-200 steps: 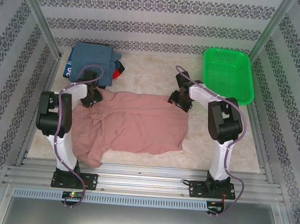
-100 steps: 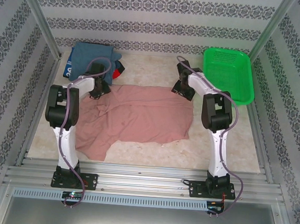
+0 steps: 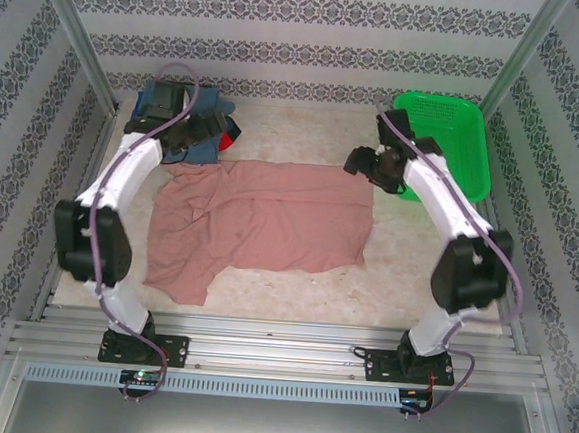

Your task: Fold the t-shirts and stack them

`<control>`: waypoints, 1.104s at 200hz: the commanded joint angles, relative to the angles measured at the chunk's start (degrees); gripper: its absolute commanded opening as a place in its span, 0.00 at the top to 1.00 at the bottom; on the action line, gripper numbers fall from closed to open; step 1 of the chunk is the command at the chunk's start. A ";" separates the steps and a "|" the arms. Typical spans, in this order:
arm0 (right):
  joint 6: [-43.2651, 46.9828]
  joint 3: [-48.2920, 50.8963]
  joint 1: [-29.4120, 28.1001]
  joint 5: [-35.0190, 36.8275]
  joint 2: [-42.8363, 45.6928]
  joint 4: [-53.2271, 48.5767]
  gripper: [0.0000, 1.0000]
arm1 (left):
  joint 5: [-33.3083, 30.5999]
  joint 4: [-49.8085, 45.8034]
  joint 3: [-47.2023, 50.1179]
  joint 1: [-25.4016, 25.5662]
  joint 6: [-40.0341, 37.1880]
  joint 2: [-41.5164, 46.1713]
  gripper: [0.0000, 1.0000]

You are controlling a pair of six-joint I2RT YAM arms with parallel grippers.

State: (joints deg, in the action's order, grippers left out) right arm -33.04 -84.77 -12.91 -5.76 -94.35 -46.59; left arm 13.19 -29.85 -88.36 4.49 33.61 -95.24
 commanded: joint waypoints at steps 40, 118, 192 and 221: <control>-4.00 25.11 -0.86 -7.61 12.25 -1.97 0.29 | 0.37 -26.70 24.45 9.85 7.64 25.70 0.12; -3.14 27.48 -0.31 -9.88 5.48 4.85 0.34 | -3.71 -41.08 36.81 22.66 15.80 33.52 0.25; -1.45 28.32 1.11 -11.22 4.06 5.45 0.33 | -3.75 -34.20 44.78 33.74 22.21 30.31 0.34; -0.55 28.30 1.18 -11.84 3.83 5.51 0.33 | -11.29 -37.15 44.78 33.43 24.43 30.12 0.34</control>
State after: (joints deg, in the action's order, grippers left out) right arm -35.38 -57.19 -12.12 -16.27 -89.95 -41.15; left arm 9.19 -65.80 -43.79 37.71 54.15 -66.19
